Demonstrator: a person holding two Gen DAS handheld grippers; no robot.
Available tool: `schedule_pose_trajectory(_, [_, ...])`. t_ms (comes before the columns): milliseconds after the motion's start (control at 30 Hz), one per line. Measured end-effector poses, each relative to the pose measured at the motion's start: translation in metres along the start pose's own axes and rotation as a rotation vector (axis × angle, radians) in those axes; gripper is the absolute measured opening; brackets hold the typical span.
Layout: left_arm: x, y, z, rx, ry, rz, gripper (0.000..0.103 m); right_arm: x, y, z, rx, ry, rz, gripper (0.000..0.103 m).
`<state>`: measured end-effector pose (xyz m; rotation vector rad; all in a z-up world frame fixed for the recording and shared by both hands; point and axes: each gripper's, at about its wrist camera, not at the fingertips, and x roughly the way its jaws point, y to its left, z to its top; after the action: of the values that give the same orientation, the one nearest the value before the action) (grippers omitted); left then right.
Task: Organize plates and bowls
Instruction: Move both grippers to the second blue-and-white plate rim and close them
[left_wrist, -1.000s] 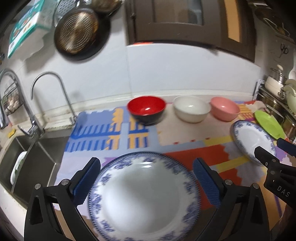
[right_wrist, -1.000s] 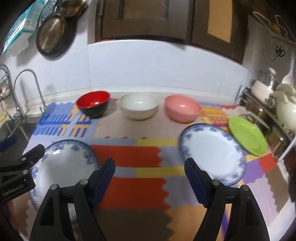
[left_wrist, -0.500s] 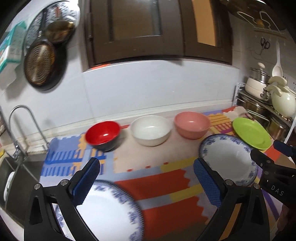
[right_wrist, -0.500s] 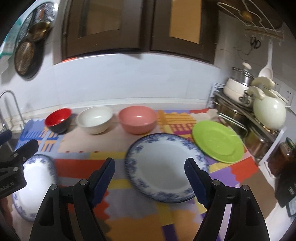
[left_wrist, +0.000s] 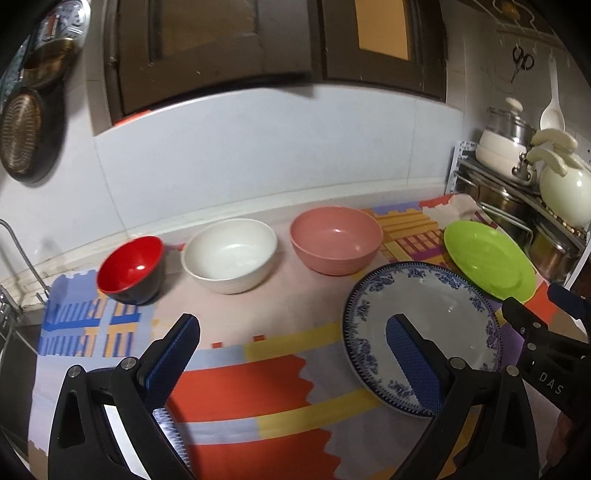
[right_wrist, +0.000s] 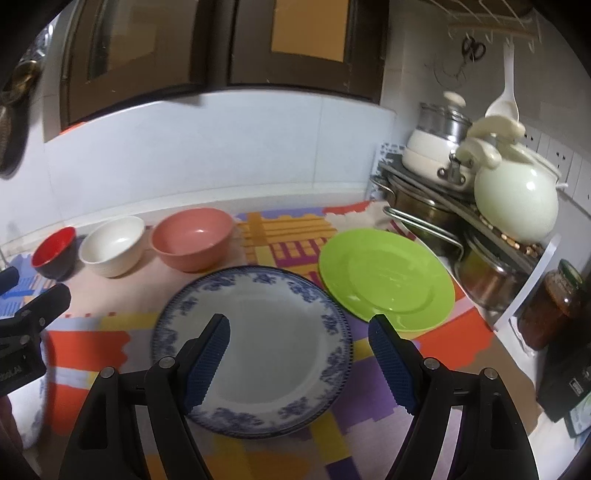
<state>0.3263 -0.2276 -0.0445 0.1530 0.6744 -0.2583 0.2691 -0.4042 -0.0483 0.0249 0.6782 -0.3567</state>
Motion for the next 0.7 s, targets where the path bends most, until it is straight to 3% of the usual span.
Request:
schedule_pose_trajectory(400, [0.055,-0.029,-0.001,-0.006,0.092,0.002,0.102,0.054,-0.029,-0.008,0.053,0.080,-0.006,0.078])
schedule_pose_trajectory(700, [0.093,-0.038,-0.008,-0.005,0.176,-0.012,0.091,0.092,-0.037,-0.018,0.083,0.157,-0.005,0.078])
